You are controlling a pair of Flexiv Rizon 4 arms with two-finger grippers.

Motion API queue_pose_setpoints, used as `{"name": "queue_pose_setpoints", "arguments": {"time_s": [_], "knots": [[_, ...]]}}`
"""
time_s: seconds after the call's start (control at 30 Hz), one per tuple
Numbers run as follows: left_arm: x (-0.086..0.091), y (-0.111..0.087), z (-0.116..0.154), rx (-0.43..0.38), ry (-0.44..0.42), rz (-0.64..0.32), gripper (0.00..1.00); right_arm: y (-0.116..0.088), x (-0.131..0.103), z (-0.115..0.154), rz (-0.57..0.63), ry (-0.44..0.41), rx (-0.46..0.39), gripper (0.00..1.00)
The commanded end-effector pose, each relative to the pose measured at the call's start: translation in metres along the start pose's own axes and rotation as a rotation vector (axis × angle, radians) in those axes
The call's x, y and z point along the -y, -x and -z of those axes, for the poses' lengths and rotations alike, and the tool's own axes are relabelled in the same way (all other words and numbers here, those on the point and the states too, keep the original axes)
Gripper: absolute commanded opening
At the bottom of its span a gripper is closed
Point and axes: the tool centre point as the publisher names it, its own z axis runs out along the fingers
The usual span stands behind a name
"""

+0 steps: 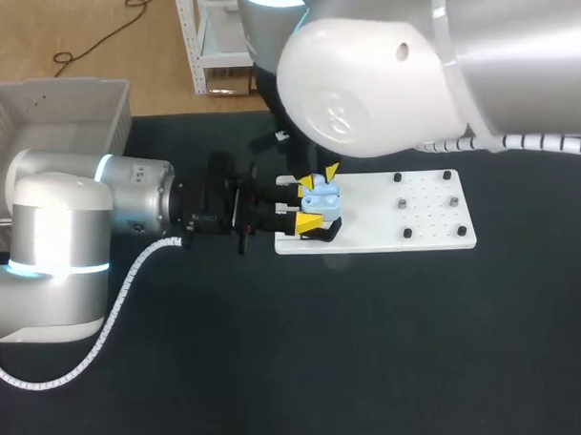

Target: Pick up each earbud case from the left stands, insert the matching earbuds, close the lid, and place the case in the box.

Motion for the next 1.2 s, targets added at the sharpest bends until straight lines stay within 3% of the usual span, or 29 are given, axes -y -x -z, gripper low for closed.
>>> {"name": "queue_pose_setpoints", "arguments": {"time_s": [0.03,1.2], "knots": [[-0.001,-0.001,0.0,0.0,-0.002,-0.001,0.0,0.002,-0.001,-0.001,0.002,0.003,-0.003,0.0],[-0.001,-0.001,0.0,0.0,-0.002,-0.001,0.0,0.004,-0.001,-0.019,0.012,0.002,-0.014,0.0]]}}
